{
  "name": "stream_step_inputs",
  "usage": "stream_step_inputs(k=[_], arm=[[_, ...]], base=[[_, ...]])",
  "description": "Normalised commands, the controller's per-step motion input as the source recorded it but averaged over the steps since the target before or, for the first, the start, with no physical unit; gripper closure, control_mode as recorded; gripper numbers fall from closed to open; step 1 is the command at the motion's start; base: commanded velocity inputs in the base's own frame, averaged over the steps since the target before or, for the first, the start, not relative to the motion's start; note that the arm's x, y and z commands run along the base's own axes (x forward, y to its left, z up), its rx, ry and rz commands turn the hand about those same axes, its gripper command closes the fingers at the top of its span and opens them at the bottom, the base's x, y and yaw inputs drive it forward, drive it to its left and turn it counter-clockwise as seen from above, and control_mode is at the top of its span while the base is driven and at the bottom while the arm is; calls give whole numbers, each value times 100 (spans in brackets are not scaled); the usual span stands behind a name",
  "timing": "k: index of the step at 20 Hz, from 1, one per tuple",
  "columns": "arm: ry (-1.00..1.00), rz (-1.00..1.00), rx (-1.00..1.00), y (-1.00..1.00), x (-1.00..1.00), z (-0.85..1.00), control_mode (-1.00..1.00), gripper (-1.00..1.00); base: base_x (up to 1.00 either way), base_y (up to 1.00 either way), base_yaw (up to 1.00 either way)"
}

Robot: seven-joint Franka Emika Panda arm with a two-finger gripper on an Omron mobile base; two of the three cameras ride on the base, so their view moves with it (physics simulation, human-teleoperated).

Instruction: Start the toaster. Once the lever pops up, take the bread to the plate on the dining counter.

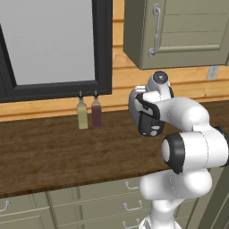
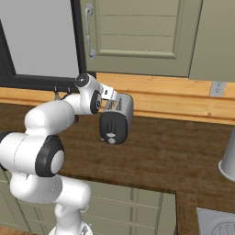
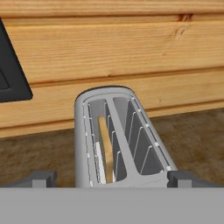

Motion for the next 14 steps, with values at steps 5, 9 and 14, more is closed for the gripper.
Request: stream_step_inputs(k=[5, 9, 14], arm=[[0, 0, 0, 0, 0, 0, -100, -100], [0, 0, 0, 0, 0, 0, -100, -100], [0, 0, 0, 0, 0, 0, -100, -100]], base=[[0, 0, 0], [0, 0, 0], [0, 0, 0]])
